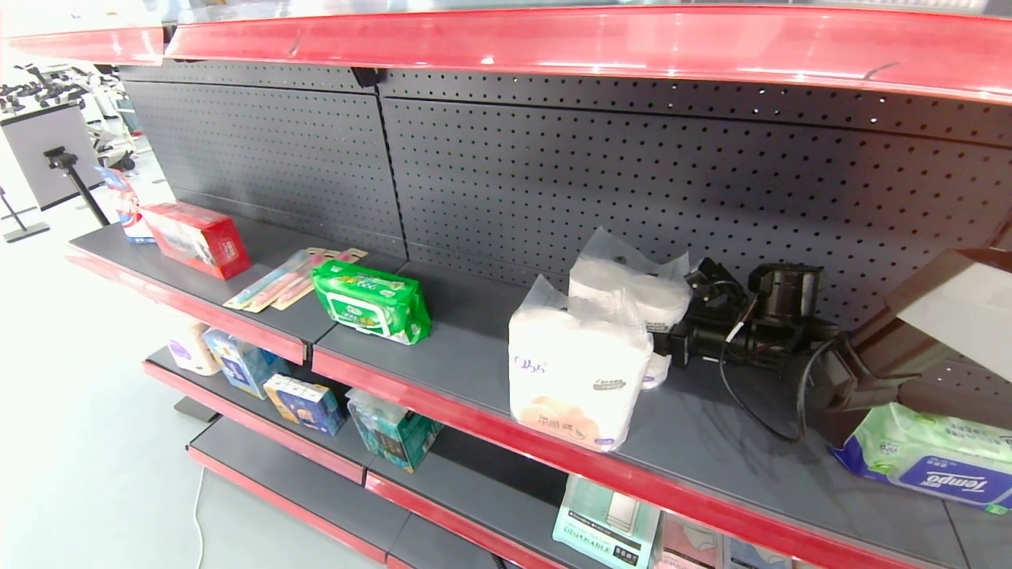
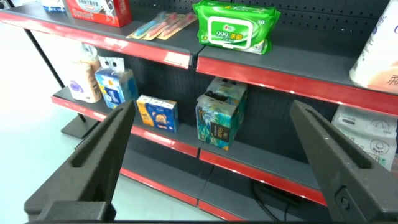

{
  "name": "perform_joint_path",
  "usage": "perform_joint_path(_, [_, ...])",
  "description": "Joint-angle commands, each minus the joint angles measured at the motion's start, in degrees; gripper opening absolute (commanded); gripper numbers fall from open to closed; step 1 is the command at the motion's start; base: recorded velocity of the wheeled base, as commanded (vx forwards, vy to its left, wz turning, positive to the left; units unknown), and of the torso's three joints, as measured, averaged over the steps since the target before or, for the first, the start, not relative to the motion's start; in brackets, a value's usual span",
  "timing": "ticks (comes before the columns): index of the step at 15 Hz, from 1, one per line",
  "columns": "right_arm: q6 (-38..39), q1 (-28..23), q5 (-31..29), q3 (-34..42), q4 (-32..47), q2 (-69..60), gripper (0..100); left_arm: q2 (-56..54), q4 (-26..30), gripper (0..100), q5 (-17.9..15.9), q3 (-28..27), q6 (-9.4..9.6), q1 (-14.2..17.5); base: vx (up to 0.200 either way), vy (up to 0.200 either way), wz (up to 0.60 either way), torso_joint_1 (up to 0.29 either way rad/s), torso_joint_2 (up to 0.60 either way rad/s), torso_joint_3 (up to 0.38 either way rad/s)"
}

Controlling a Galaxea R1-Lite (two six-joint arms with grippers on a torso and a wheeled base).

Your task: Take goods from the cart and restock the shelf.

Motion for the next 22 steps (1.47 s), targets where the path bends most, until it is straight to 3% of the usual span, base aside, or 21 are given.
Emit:
perform_joint_path(1, [-0.1,-0.4,0.0,0.3,0.0,0.1,0,0.1,0.0,100,0.0,0.0,-0.01,0.0,0.000,0.000,0.00,0.000,0.00,0.000])
perform_joint_path(22, [-0.5,0.8,0.2,2.6,0.0,-1.3,0,0.1,0.0,100,0.0,0.0,-0.01,0.0,0.000,0.000,0.00,0.000,0.00,0.000])
